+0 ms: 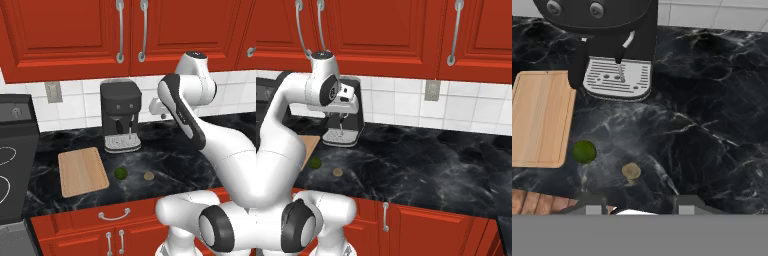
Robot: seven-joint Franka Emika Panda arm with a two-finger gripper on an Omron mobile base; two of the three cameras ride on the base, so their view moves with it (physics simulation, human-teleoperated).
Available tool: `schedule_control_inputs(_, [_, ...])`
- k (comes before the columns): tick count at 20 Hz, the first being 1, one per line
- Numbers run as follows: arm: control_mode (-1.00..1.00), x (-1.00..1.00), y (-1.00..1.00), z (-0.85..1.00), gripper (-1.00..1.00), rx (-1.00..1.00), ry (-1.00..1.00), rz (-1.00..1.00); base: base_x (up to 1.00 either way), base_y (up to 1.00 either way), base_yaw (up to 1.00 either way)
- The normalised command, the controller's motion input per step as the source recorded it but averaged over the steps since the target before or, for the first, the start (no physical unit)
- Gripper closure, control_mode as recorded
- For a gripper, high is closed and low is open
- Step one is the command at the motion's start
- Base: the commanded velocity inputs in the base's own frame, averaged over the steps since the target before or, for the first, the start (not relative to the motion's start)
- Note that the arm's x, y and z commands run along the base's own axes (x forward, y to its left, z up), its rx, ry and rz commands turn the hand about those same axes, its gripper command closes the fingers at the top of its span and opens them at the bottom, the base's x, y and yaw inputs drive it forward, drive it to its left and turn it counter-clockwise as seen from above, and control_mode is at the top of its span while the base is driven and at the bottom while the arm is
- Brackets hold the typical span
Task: Open the cabinet. Place the bowl and condiment on the counter. Then place the lime and garlic on the cutting board.
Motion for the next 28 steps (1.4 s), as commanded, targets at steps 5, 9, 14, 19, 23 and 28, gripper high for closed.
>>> schedule_control_inputs(5, [-1.00,-0.03,0.00,0.10,-1.00,0.00,-0.08,0.00,0.00,0.00,0.00])
schedule_control_inputs(9, [-1.00,-0.17,0.02,0.31,-1.00,-0.01,-0.18,0.00,0.00,0.00,0.00])
schedule_control_inputs(14, [-1.00,-0.25,0.16,0.34,-1.00,-0.06,-0.15,0.00,0.00,0.00,0.00])
schedule_control_inputs(19, [-1.00,-0.36,0.18,0.39,-1.00,-0.04,-0.18,0.00,0.00,0.00,0.00])
schedule_control_inputs(23, [-1.00,-0.35,0.18,0.48,-1.00,-0.01,-0.21,0.00,0.00,0.00,0.00])
schedule_control_inputs(28, [-1.00,-0.41,0.09,0.43,-1.00,0.00,-0.22,0.00,0.00,0.00,0.00])
